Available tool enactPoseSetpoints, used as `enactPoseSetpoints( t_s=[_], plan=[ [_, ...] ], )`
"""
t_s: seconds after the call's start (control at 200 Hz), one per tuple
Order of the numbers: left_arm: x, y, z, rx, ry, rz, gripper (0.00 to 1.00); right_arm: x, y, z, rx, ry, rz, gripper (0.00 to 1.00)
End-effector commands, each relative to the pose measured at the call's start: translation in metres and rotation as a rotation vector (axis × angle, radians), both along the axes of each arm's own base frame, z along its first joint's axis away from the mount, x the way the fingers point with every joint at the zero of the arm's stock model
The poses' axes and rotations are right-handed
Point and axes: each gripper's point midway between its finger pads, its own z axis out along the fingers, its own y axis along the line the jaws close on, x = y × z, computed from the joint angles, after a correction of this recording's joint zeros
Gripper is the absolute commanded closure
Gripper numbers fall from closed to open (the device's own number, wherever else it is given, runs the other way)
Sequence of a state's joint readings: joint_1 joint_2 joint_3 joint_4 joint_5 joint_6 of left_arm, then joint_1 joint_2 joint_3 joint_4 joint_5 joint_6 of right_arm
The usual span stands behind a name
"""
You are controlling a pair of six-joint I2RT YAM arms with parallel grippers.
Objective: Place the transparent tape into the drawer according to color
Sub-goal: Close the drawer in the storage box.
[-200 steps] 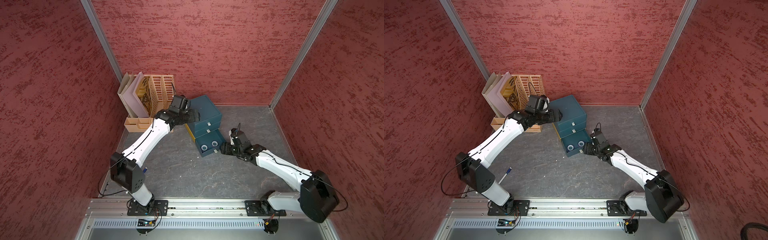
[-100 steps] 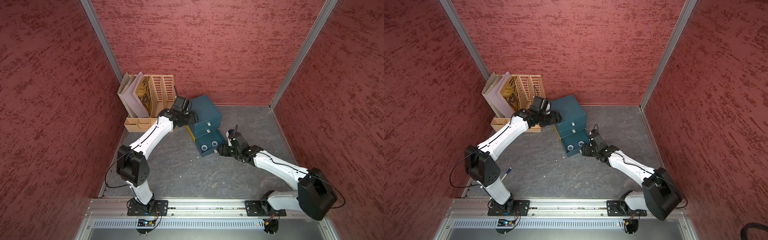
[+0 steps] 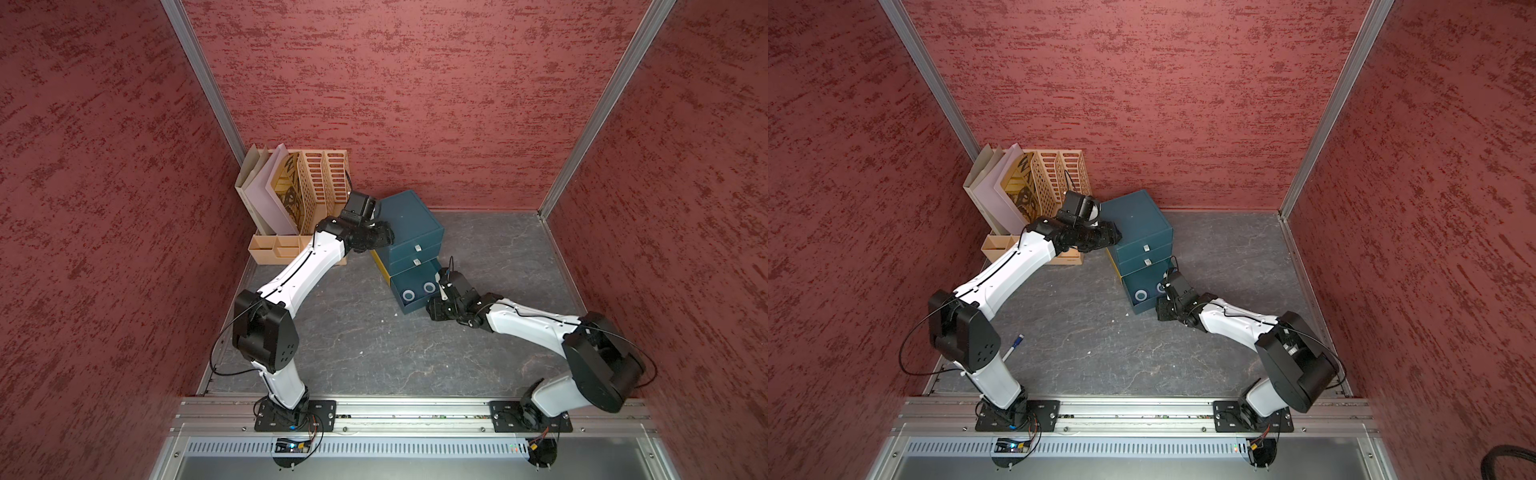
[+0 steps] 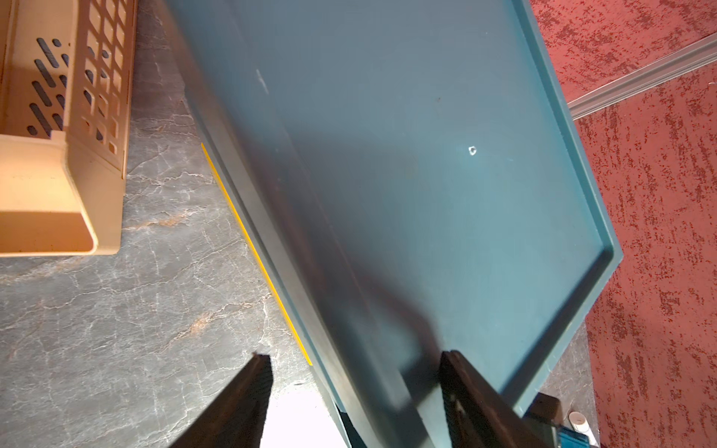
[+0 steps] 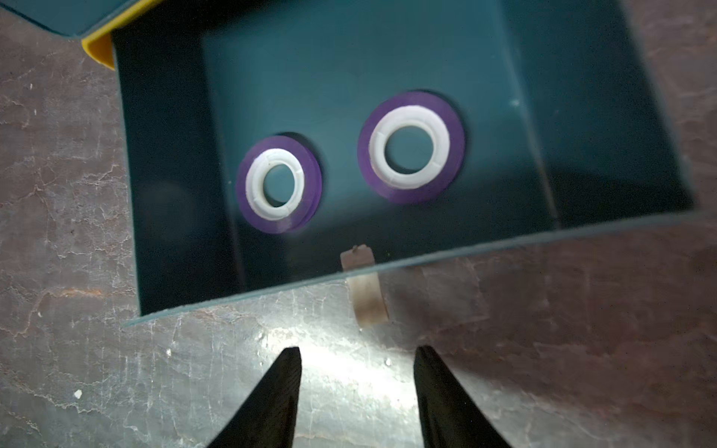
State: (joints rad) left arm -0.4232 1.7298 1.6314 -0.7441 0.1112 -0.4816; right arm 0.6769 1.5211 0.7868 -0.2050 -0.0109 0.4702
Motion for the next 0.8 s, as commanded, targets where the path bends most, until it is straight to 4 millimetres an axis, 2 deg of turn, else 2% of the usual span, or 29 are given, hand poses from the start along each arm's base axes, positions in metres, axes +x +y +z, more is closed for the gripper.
enactPoseSetpoints(
  t_s=[0.0,0.115,0.451,0.797],
  plan=[
    [-0.001,0.009,-0.019,0.04,0.053,0.002,0.29,0.015,0.01,0.006,-0.013,-0.07,0.022,0.48],
    [0.0,0.01,-0.02,0.038,0.057,0.0,0.29,0.021,0.015,0.006,-0.022,-0.095,0.037,0.49],
    [0.005,0.008,-0.024,0.044,0.074,-0.024,0.3,0.045,0.027,0.027,-0.015,-0.217,0.054,0.48],
    [0.005,0.008,-0.022,0.053,0.081,-0.053,0.31,0.063,0.038,0.03,-0.012,-0.278,0.059,0.49]
  ],
)
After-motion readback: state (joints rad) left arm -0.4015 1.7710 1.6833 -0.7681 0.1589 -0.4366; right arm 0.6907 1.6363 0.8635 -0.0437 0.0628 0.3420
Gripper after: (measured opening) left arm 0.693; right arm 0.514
